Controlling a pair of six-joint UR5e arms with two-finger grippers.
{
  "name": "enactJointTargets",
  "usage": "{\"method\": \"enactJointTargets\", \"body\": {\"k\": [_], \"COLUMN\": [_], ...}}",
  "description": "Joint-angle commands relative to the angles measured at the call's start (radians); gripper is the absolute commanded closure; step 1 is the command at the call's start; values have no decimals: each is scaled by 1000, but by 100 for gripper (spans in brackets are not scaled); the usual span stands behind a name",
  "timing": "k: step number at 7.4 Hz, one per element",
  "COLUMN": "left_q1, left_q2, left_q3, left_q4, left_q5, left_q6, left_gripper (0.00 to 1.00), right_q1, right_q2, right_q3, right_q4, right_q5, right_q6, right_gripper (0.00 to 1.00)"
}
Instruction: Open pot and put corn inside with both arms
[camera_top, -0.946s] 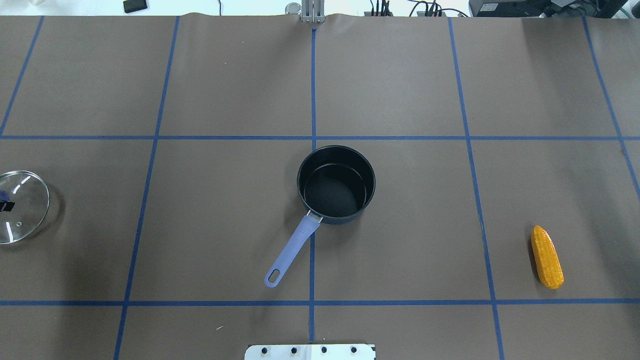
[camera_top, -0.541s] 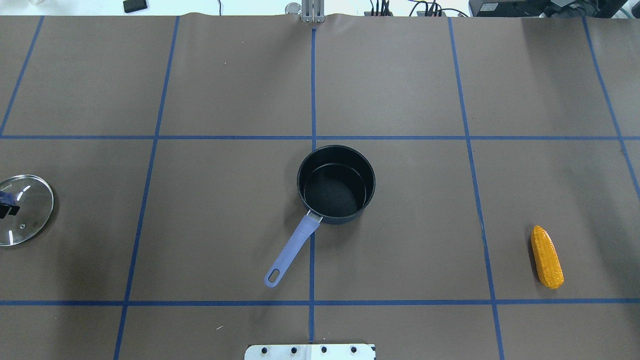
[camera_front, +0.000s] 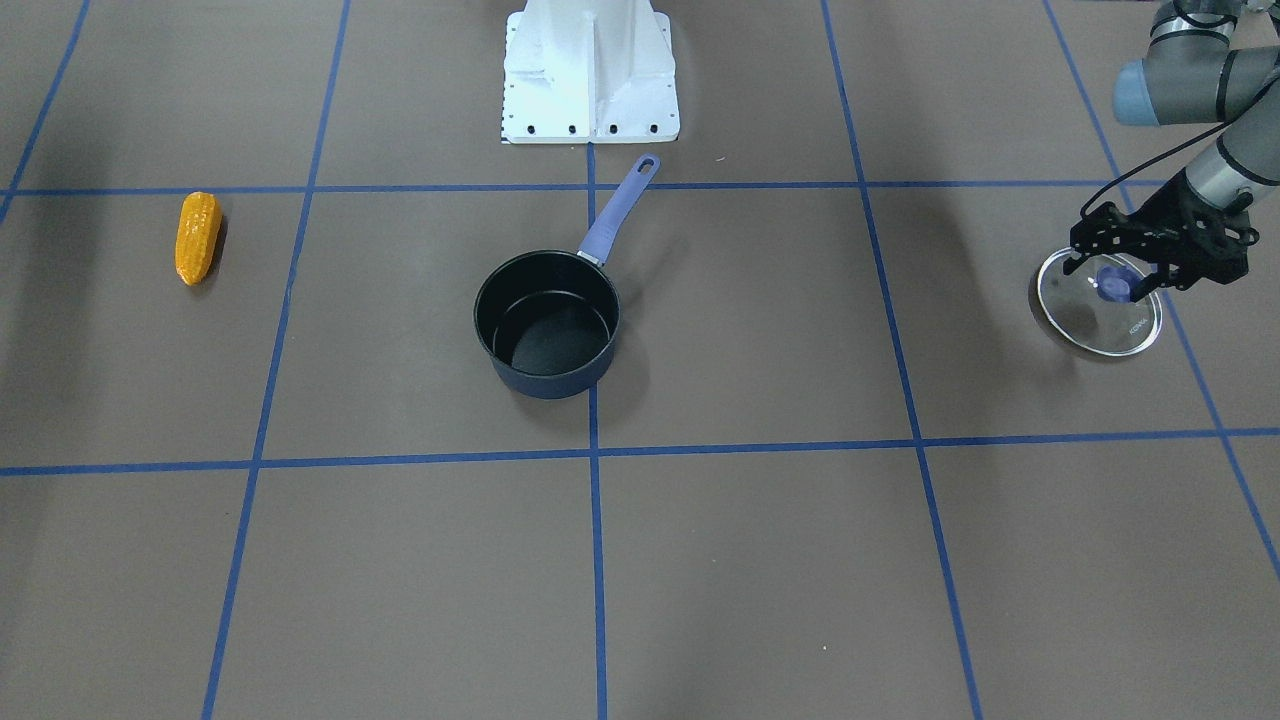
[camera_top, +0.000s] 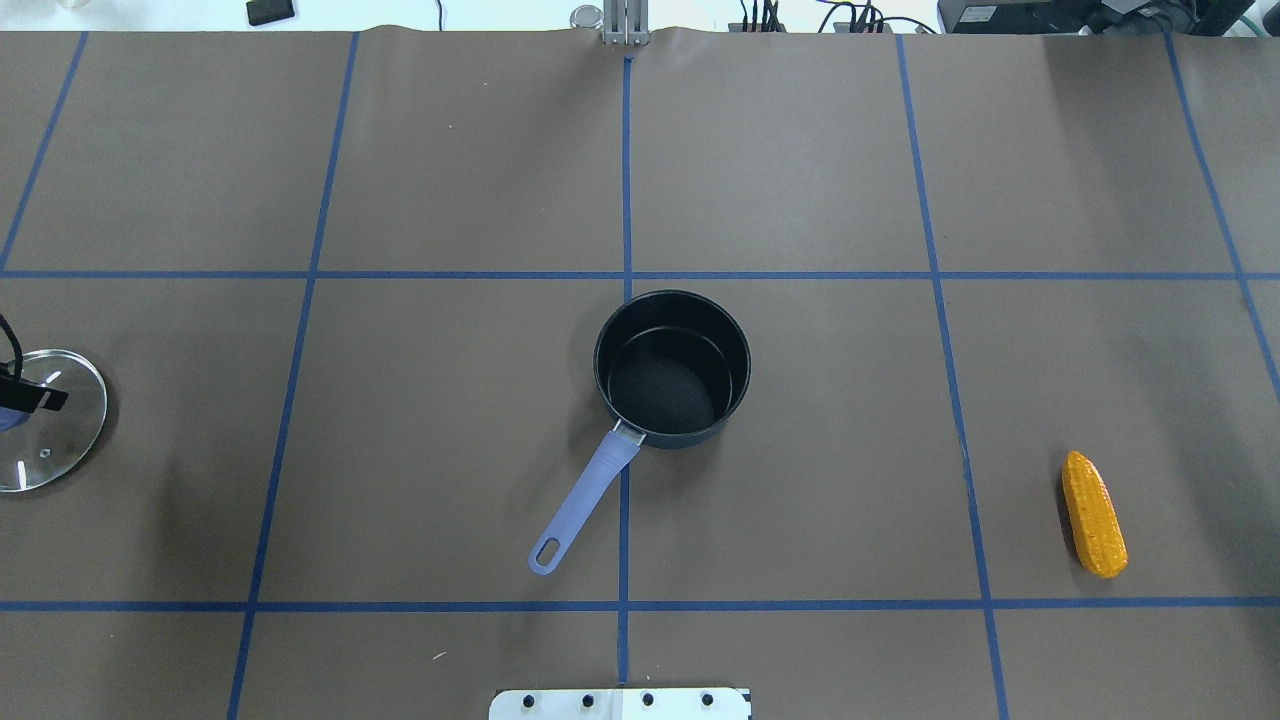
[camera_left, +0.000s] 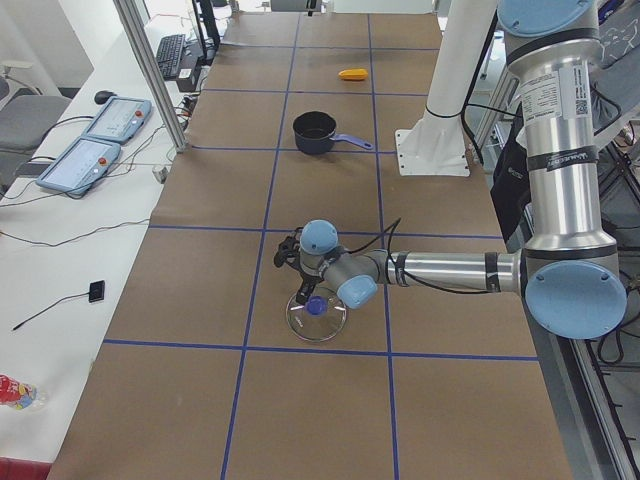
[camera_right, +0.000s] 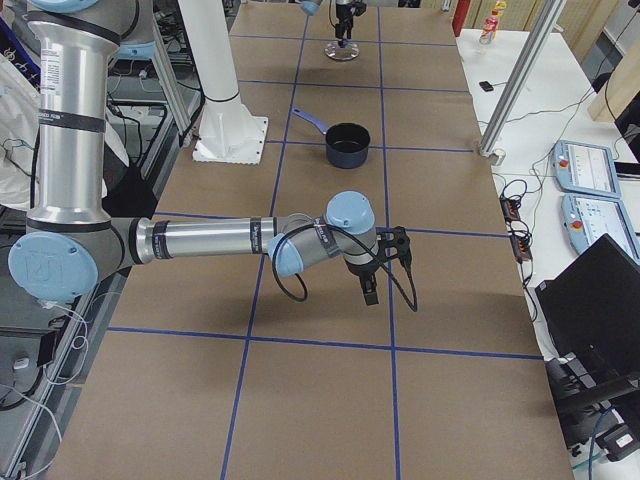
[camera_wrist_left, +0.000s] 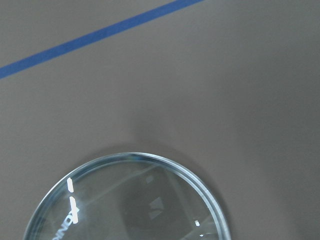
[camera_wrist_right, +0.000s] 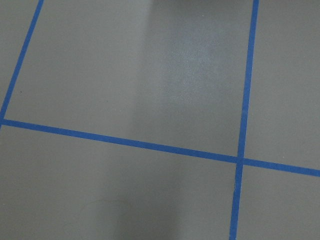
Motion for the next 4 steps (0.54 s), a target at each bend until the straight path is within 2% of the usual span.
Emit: {"method": "enactJointTargets", "body": {"k": [1,2,3,4], "left_q1": [-84,-133,-202,-239], "left_q2": [-86,-111,-147,-152], "left_q3": [-131,-148,-152,-165], "left_q4": [294,402,502,539], "left_q5": [-24,-24,-24,-23], "left_q6": [29,162,283,331], "left_gripper": [2,2,2,2], "right_q1": [-91,-172,-299,-435], "right_q2": [-117,-173,-236,-285], "right_q3": [17,20,24,26], "right_q4": [227,359,494,611], "right_q5": [-12,-46,-142,-245], "right_q6": [216,349,495,628], "right_gripper": [0,0,0,0]}}
